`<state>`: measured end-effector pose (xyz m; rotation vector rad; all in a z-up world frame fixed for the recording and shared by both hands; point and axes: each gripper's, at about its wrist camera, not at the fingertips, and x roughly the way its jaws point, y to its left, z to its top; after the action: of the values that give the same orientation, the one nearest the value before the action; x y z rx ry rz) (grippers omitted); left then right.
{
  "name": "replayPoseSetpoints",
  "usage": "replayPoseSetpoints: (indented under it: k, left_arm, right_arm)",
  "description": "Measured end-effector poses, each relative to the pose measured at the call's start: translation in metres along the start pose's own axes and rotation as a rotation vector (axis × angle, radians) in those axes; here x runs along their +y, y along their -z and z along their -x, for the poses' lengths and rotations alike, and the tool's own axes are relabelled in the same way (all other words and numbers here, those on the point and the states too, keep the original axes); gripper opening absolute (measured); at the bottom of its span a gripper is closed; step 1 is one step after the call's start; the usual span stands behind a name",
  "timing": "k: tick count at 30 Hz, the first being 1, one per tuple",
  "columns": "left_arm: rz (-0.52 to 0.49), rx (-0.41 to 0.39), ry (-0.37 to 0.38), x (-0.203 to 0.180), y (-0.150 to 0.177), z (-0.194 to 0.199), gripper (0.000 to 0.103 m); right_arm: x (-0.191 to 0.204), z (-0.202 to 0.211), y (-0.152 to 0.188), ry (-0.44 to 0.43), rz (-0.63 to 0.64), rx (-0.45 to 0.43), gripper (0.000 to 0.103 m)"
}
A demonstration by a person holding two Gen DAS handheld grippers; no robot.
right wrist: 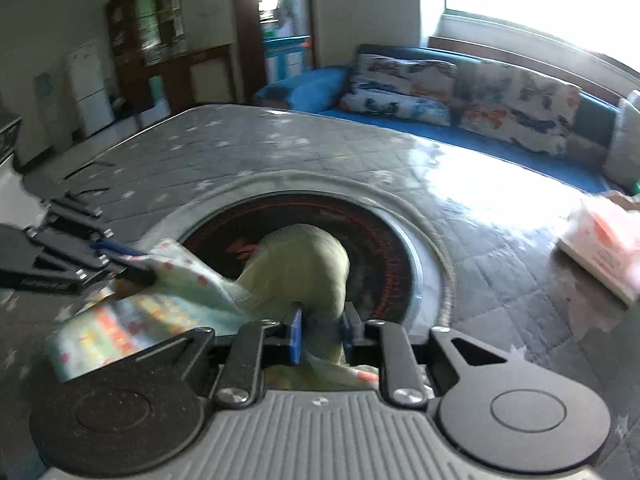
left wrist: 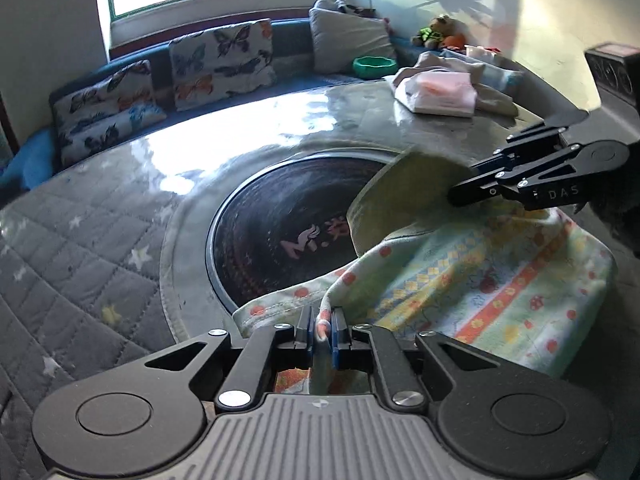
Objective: Fold clothes
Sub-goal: 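Fold the hem up toward the collar with both grippers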
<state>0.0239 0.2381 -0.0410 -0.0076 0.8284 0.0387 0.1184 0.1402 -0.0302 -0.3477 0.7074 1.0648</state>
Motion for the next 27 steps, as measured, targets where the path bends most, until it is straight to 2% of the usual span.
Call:
replayPoseSetpoints:
  k: [3,4,6,9,12,18,21,22,25,27]
  left_arm:
    - [0.007,0.004,-0.005,0.004,-0.002,-0.003,0.009]
    - [0.01,0.005,-0.007,0.005,-0.004,-0.004,0.009]
    - [-0.002,-0.023,-0.028,0.004,-0.01,0.002,0.009]
    - [-0.008,-0.029,-0.034,0.005,-0.016,0.0,0.009]
    - [0.0,0.01,-0.047,0.007,-0.013,-0.012,0.01]
    - [0.065,0.02,-0.066,0.018,-0.01,-0.017,0.019]
    - [0.088,0.024,-0.092,0.025,-0.009,-0.017,0.024]
    - [0.097,0.025,-0.1,0.027,-0.009,-0.017,0.024]
    - [0.116,0.011,-0.122,0.031,-0.01,-0.011,0.027]
    - [0.124,-0.003,-0.146,0.033,-0.013,-0.007,0.027]
  right_arm:
    - [-0.001,0.009,0.004,0.038,-0.008,-0.031,0.022]
    - [0.002,0.015,0.006,0.052,-0.002,-0.041,0.027]
    - [0.01,0.028,0.01,0.065,0.021,-0.065,0.028]
    - [0.019,0.04,0.02,0.042,0.044,-0.075,0.028]
    - [0.027,0.04,0.031,0.031,0.051,-0.057,0.027]
    - [0.012,0.029,0.052,0.081,-0.036,-0.002,0.026]
    - [-0.009,0.036,0.057,0.149,-0.111,0.001,0.024]
    - [-0.013,0.038,0.058,0.158,-0.13,0.0,0.019]
    - [-0.014,0.044,0.054,0.186,-0.135,-0.022,0.019]
    - [-0.01,0.045,0.047,0.174,-0.141,-0.056,0.02]
